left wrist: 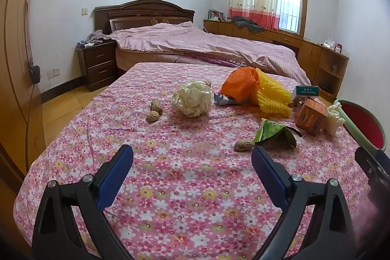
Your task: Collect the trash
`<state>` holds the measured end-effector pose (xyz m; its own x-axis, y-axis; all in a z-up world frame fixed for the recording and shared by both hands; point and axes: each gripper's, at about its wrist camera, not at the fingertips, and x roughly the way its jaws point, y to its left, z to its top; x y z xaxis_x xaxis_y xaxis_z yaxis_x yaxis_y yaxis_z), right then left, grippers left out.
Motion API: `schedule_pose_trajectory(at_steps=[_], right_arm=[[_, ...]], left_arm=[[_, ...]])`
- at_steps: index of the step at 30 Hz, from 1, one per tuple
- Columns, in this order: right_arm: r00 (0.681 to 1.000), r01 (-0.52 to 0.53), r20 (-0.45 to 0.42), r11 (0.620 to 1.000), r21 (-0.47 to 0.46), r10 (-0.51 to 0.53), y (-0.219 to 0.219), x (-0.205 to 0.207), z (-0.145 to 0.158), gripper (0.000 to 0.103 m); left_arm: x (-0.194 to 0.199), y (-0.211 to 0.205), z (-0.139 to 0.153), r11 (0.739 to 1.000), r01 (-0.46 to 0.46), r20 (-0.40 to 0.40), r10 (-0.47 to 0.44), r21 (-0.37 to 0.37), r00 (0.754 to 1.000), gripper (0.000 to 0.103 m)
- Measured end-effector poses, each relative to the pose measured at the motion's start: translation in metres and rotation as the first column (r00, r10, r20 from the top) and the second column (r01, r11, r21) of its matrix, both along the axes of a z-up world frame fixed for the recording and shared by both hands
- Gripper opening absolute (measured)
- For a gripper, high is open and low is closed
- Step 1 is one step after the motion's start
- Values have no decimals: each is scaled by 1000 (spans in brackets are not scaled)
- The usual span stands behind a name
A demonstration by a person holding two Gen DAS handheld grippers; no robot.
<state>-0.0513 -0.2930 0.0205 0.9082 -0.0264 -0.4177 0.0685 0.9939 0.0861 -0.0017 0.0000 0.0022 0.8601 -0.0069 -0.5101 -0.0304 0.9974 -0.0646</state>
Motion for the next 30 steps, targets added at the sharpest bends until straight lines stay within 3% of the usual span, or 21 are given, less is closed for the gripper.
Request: schedule_pose_trajectory(at_steps=[30], right_arm=[[1000,-2,4,1000,3,2,-2,-1,0,103]], left_arm=[[1,4,-2,1000,-3,-4,3,-14,1000,97]])
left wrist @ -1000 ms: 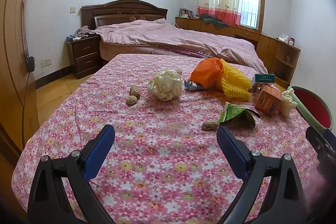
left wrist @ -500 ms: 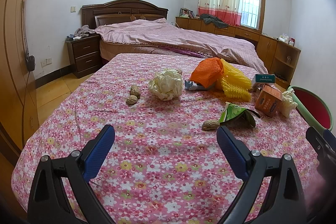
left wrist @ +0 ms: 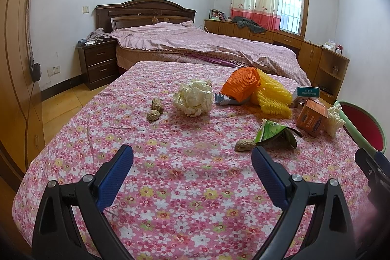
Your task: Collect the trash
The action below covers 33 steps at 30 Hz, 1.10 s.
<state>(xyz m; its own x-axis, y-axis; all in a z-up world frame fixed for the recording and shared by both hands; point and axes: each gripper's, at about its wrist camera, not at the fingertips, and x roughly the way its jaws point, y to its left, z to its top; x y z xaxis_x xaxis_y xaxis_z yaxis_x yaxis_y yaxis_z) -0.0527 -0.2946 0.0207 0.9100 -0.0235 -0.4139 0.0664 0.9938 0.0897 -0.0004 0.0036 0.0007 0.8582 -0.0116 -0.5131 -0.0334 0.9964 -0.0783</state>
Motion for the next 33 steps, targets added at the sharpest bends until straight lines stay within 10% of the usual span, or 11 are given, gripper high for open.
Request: schedule_pose_trajectory(at_steps=[33], right_arm=[[1000,2,5,1000,1,-2,0,-1,0,103]], left_arm=[[0,-1,-2,1000,-3,1,3,-11,1000,97]])
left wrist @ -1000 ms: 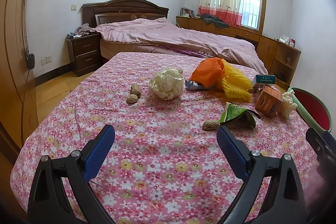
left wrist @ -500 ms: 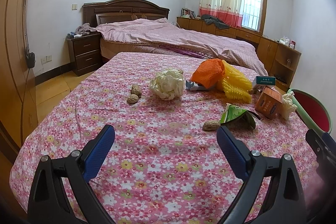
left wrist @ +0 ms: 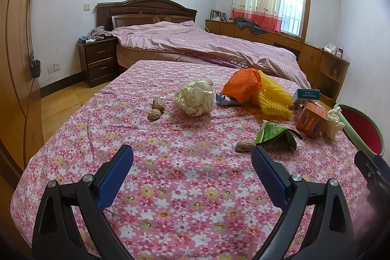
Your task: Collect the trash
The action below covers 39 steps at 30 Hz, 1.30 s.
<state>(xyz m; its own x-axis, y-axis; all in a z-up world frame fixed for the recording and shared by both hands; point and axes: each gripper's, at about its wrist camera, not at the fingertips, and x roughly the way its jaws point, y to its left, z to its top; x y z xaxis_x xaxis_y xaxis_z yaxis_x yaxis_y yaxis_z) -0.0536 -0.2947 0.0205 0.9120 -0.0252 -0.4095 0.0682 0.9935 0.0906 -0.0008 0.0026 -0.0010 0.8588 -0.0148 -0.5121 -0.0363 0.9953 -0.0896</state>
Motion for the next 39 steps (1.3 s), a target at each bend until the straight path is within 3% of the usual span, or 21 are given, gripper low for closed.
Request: schedule_pose_trajectory(at_steps=[15,22,26,36,39], right_arm=[[1000,1,0,1000,5,-1,-1,0,1,103],[1000,-1,-27,999,46,2,-5,2,2,103],[997,3,-79,999,51,1,-8,5,3,103],[985,10,-174,995,99,7,-22,27,24,103],[985,-10,-171,987,158,37,-30,38,32,103]], left_arm=[[0,2,1,1000,-29,-6,29,5,1000,97],[4,1,2,998,-50,-52,51,31,997,97],[13,6,5,999,-33,-111,35,22,993,97],[46,-1,34,995,94,-154,-87,40,984,97],[62,-4,39,992,121,-164,-112,44,980,97]])
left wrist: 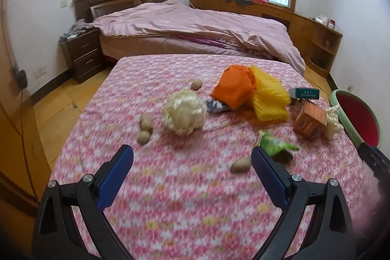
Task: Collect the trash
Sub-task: 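Grasp a crumpled white tissue with each gripper from the bedspread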
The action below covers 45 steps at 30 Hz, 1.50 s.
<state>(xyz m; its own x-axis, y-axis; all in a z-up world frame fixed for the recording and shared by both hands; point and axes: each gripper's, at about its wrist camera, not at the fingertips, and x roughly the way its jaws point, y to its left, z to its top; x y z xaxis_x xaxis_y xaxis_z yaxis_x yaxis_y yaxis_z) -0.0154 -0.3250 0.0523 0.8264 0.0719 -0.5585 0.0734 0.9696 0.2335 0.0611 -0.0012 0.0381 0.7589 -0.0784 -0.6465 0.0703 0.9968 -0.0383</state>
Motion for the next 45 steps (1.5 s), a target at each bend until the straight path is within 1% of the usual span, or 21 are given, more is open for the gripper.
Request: schedule_pose_trajectory(at_steps=[5,6,7,9,11,13,14,16,19,22,24,25,26,27,28,32,33,34,37,43,45], right_arm=[[998,55,9,996,73,-55,-14,18,8,103],[997,71,7,993,94,-72,-16,22,7,103],[997,76,-8,991,108,-76,-18,26,6,103],[994,69,-91,988,137,-57,-21,38,-1,103],[992,59,-123,987,149,-40,-21,43,-5,103],[991,57,-130,992,115,-42,-17,48,-5,103],[987,62,-152,996,68,-51,-14,52,-5,103],[973,102,-209,995,-10,-102,-10,60,-6,103],[977,61,-206,998,12,-57,-8,64,-8,103],[977,38,-207,999,-12,-40,-3,68,-9,102],[976,27,-215,1000,-5,-28,-1,74,-11,96],[975,21,-223,1000,2,-20,-1,76,-12,90],[974,22,-226,1000,5,-20,-1,78,-13,77],[973,20,-231,1000,9,-17,-2,79,-14,73],[974,15,-228,999,29,-8,-4,80,-15,72],[977,9,-215,999,45,1,-7,79,-9,69],[978,7,-207,999,43,2,-7,77,-6,69],[980,6,-201,999,39,2,-8,73,-5,69],[978,8,-207,999,33,-1,-12,67,-4,68],[969,-13,-245,999,32,20,-15,67,-14,53],[967,-33,-252,999,20,37,-12,72,-16,52]], left_arm=[[33,-5,1,999,42,4,-42,16,999,97],[41,-5,0,999,51,-5,-51,12,999,94],[46,-5,0,998,59,-16,-59,9,998,89],[59,-3,-4,996,87,-37,-87,-14,995,85],[68,-2,-7,995,100,-44,-101,-30,994,84],[73,0,-10,994,106,-53,-108,-38,993,83],[75,1,-12,993,107,-57,-109,-40,992,81],[80,2,-15,994,101,-68,-104,-47,992,72],[87,3,-21,994,94,-96,-100,-61,990,61],[92,6,-25,992,87,-109,-97,-96,989,55],[93,5,-26,992,87,-104,-97,-96,990,55],[94,5,-27,991,84,-100,-94,-100,990,55],[94,6,-27,991,81,-96,-92,-109,991,54],[94,6,-28,990,81,-94,-92,-112,991,50],[94,7,-28,990,76,-92,-87,-117,992,45],[94,12,-29,989,67,-91,-79,-129,993,42],[94,12,-29,990,68,-87,-79,-126,993,39],[94,12,-29,990,70,-81,-80,-122,994,32],[92,15,-29,989,74,-77,-84,-130,993,23],[78,18,-17,983,89,-43,-97,-158,994,20],[71,16,-11,982,98,-27,-103,-160,994,20]])
